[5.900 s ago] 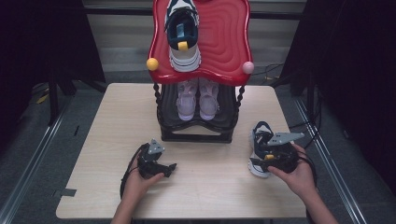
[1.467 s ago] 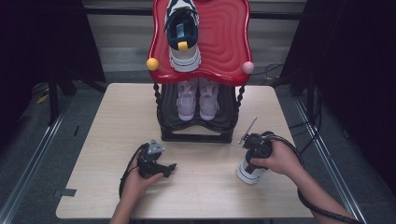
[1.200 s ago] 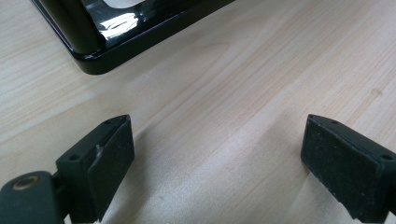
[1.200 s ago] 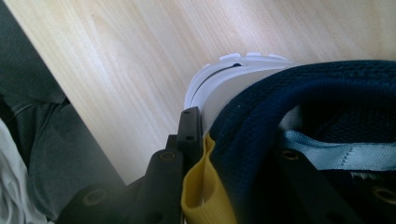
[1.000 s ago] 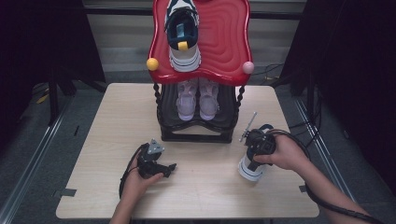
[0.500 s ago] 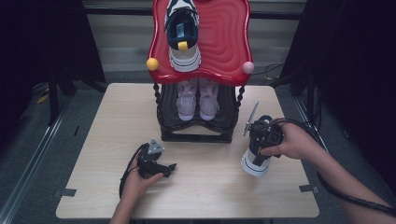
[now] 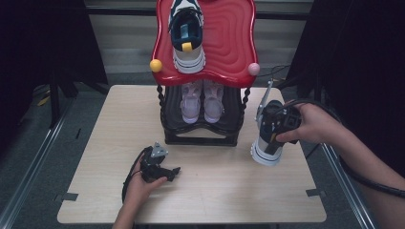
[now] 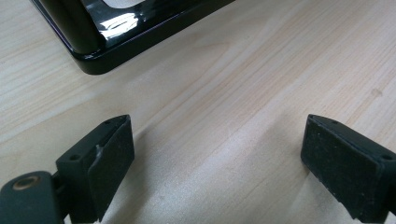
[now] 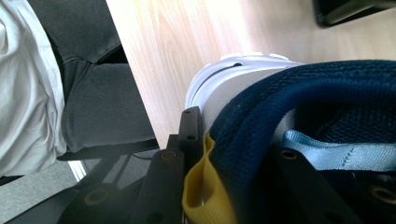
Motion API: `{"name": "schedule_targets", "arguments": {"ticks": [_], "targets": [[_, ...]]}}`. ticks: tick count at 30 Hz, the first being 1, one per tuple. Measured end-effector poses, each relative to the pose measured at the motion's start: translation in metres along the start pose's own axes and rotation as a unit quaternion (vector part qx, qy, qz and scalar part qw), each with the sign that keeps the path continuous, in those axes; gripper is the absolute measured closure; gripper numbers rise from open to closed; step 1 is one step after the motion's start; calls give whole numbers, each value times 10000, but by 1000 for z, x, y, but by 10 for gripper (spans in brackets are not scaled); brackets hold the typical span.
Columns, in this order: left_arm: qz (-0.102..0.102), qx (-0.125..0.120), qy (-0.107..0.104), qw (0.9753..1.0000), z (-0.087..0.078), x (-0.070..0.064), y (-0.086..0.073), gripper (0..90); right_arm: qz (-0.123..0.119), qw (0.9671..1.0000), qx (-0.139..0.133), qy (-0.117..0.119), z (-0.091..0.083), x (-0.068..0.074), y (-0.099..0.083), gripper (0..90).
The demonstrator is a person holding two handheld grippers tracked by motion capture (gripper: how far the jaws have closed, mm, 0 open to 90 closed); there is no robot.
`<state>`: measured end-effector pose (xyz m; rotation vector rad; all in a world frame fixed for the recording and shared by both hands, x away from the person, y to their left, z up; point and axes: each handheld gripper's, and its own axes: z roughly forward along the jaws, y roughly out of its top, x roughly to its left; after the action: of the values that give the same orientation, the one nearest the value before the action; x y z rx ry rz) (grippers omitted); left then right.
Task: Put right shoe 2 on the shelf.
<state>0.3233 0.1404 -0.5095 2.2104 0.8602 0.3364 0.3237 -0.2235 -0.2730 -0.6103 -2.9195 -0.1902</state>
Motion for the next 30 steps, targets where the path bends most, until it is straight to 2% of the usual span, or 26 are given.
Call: {"name": "schedule_targets", "arguments": {"ticks": [1, 2, 3, 5, 7, 8, 10, 11, 12, 16, 17, 18, 22, 23, 24, 30], "targets": [[-2, 0, 0, 10000, 0, 0, 0, 92, -51, 10000, 17, -54, -11, 1, 2, 746], [-2, 0, 0, 10000, 0, 0, 0, 92, -51, 10000, 17, -54, -11, 1, 2, 746], [-1, 1, -1, 10000, 0, 0, 0, 92, -62, 9999, 26, -103, -22, 3, 4, 746], [1, 2, 1, 10000, 0, 0, 0, 92, -143, 9998, 19, -125, -28, 3, 5, 747], [42, 37, -6, 10000, 0, 1, 0, 92, -141, 9998, 0, -142, -40, 5, 6, 747], [45, 38, 2, 10000, 0, 1, 0, 92, -170, 9996, -43, -209, -52, 6, 8, 747], [50, 36, -2, 10000, 0, 1, 0, 92, -150, 9996, -52, -221, -59, 7, 9, 747], [44, 37, 5, 10000, 0, 0, 0, 92, -173, 9994, -104, -286, -72, 8, 10, 747], [48, 33, 2, 10000, 0, 1, 0, 92, -173, 9994, -104, -286, -72, 8, 10, 747], [45, 16, 6, 10000, 0, 0, 0, 92, -184, 9989, -149, -397, -96, 9, 12, 746], [45, 18, 9, 10000, 0, 0, 0, 92, -231, 9983, -155, -514, -109, 10, 14, 746], [48, 20, 9, 10000, 0, 0, 0, 92, -231, 9983, -155, -514, -109, 10, 14, 746], [46, 19, 10, 10000, 0, 0, 0, 92, -273, 9974, -110, -659, -132, 13, 19, 746], [40, 18, 6, 10000, 0, 0, 0, 92, -369, 9963, -84, -771, -142, 14, 23, 746], [40, 18, 6, 10000, 0, 0, 0, 92, -336, 9961, -41, -814, -147, 15, 25, 746], [44, 15, 10, 10000, 0, 0, 0, 92, -485, 9932, 8, -1061, -167, 19, 37, 746]]}}
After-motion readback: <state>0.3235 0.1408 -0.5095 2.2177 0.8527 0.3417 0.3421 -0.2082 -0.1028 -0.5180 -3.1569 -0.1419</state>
